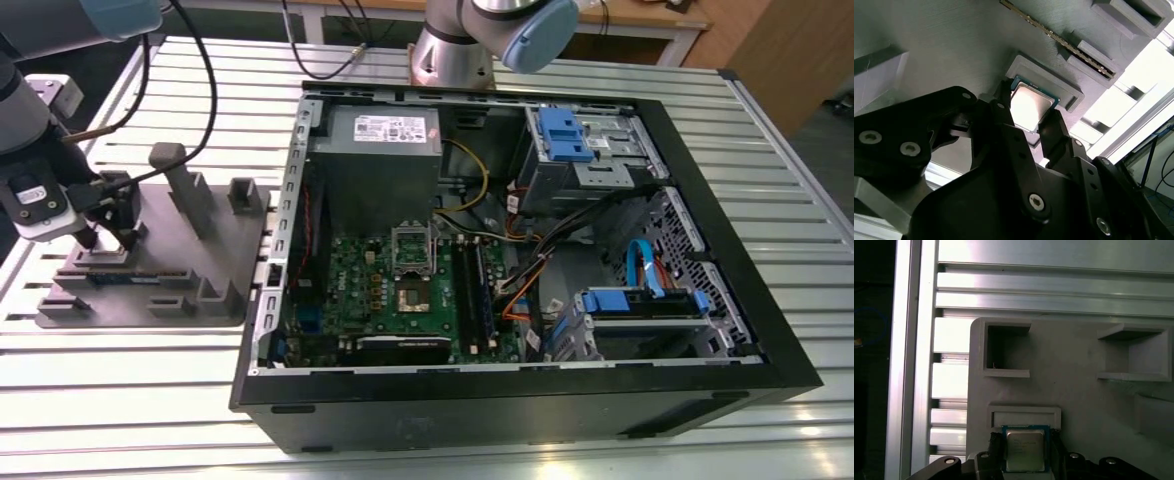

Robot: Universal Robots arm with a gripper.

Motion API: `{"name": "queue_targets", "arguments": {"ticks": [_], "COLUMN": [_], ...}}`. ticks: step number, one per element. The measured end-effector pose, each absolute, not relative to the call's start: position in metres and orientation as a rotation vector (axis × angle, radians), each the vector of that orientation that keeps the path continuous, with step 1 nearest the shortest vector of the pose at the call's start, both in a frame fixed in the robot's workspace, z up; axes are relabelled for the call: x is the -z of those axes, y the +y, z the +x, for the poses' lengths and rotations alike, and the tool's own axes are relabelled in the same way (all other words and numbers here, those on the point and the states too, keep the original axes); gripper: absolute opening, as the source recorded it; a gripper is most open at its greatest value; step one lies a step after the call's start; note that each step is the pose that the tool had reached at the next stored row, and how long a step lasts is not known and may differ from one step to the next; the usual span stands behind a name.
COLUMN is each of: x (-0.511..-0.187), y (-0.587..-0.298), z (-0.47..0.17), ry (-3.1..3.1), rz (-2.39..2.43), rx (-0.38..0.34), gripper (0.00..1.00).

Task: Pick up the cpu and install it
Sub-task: 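Pick up the cpu and move it towards the insertion slot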

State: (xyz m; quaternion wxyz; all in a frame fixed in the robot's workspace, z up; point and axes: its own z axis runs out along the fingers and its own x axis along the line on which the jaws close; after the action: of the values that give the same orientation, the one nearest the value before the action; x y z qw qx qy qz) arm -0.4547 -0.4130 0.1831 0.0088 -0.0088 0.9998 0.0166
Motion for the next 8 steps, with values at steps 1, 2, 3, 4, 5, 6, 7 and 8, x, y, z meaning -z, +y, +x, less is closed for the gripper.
{"name": "queue_targets", "arguments": {"ticks": [1,2,3,4,5,6,7,8], "x": [-0.1831,-0.1832,-0.1834,-0.184,-0.1846,-0.1856,-0.187,-0.1886], "y": [-0.413,-0.413,-0.413,-0.413,-0.413,-0.413,-0.413,-0.413], "z": [-0.4547,-0.4547,-0.4547,-0.4547,-0.4547,-0.4547,-0.4548,-0.4547], "ry": [3.123,3.123,3.123,3.123,3.123,3.123,3.123,3.123], "rz": [-0.027,-0.027,-0.027,-0.027,-0.027,-0.027,-0.027,-0.027], "rx": [-0.052,-0.052,-0.052,-0.052,-0.052,-0.052,-0.052,-0.052], "gripper": [0.47,0.47,0.47,0.47,0.47,0.47,0.47,0.47]}}
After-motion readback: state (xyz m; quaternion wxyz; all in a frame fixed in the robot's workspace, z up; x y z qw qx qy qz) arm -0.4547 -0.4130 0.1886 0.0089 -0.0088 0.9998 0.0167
